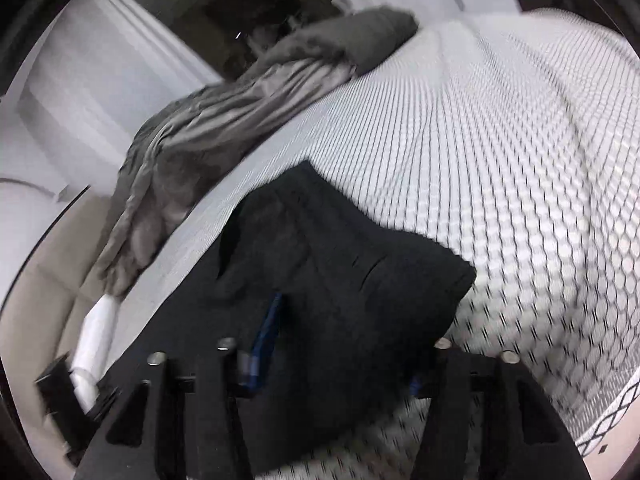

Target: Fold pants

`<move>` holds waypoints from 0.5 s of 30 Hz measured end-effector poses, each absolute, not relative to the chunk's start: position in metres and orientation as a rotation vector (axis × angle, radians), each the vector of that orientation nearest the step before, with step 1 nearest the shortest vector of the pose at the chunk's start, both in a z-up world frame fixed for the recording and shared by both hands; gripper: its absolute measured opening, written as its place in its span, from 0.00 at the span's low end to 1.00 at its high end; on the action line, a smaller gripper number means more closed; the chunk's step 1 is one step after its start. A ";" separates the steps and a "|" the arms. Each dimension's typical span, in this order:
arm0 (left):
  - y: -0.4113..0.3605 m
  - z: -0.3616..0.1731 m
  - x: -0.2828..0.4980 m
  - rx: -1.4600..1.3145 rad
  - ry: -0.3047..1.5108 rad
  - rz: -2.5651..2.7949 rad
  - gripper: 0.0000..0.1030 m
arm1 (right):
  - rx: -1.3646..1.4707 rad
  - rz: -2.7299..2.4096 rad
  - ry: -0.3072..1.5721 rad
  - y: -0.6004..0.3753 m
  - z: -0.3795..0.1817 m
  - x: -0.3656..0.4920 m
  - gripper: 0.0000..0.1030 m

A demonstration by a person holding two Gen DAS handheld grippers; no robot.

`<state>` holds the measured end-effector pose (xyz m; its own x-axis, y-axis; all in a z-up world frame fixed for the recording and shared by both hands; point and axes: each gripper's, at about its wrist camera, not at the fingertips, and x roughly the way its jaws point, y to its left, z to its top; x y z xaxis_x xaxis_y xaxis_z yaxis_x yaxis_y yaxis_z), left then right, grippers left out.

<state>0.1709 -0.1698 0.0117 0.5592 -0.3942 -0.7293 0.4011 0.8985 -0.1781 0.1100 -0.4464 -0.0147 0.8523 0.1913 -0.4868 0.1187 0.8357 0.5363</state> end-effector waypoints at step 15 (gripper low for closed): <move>0.036 0.036 0.171 -0.422 0.777 -0.191 0.89 | -0.151 0.798 0.469 -0.184 0.070 0.045 0.64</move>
